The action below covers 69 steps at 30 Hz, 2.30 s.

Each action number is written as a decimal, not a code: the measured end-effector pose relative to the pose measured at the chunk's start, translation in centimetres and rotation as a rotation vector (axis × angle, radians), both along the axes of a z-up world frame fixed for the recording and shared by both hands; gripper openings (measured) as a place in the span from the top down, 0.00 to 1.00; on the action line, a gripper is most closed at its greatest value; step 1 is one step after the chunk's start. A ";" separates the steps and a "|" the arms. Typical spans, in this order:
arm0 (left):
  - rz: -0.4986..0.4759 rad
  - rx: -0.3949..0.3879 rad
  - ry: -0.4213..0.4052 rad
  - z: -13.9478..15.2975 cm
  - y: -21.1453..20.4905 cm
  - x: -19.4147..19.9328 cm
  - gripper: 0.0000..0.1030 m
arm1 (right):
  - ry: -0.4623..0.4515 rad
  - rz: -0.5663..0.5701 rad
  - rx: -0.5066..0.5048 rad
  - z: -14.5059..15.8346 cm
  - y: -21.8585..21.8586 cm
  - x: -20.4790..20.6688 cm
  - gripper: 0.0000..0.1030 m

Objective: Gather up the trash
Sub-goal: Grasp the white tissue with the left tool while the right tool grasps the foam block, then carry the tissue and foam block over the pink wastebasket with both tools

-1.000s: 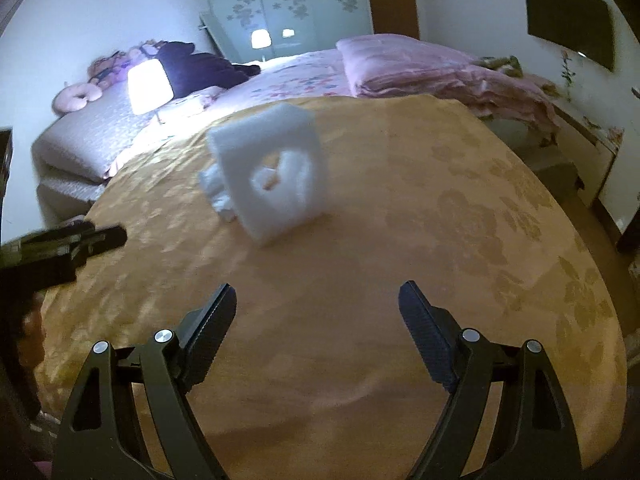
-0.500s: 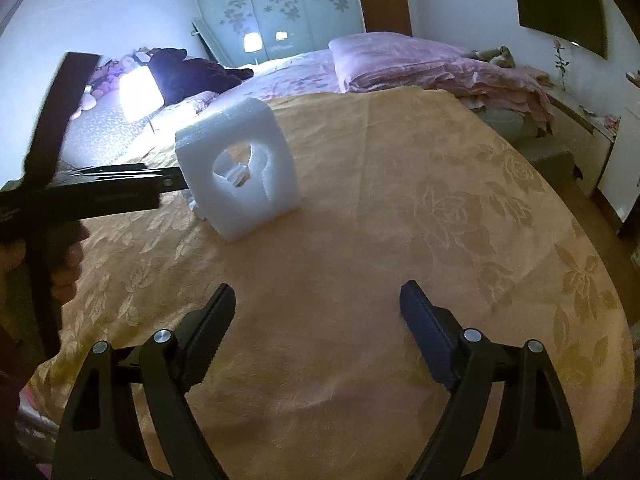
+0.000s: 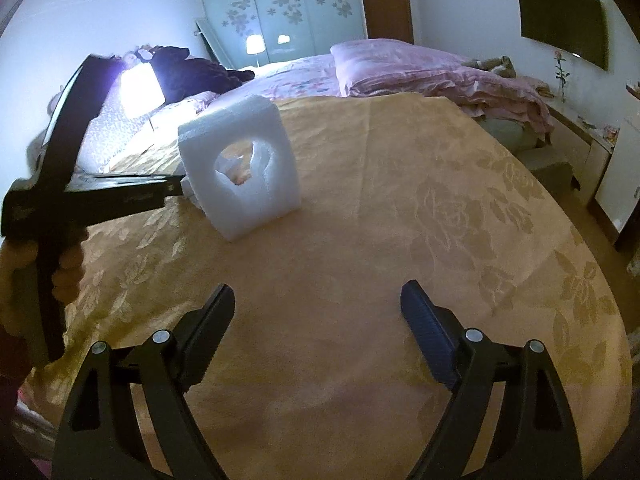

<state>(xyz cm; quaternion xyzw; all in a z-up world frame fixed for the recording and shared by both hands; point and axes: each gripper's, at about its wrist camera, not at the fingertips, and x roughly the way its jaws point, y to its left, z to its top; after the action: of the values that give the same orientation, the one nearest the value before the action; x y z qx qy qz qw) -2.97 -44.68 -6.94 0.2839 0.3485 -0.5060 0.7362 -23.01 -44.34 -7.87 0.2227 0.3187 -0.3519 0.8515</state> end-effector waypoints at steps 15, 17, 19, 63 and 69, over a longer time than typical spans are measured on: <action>0.086 -0.078 0.033 1.9 11.3 0.2 0.94 | 0.018 0.002 -0.008 0.0 0.7 0.6 0.19; 0.091 -0.098 0.033 2.4 12.6 -0.1 0.94 | 0.005 0.014 0.016 0.1 0.5 0.8 0.19; 0.095 -0.115 0.034 2.7 13.5 -0.3 0.94 | -0.012 0.025 0.043 0.4 0.4 1.0 0.18; 0.185 -0.171 -0.052 5.4 19.2 0.4 0.94 | -0.046 0.206 -0.106 6.2 1.3 8.4 0.34; 0.210 -0.169 -0.066 6.3 21.0 1.0 0.94 | -0.070 0.242 -0.093 6.7 3.2 8.7 0.34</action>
<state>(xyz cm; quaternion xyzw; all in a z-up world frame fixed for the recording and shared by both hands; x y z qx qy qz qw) -1.95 -23.67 -0.61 0.1991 0.3078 -0.4439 0.8176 -14.30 -41.09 -1.20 0.1551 0.2967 -0.2529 0.9077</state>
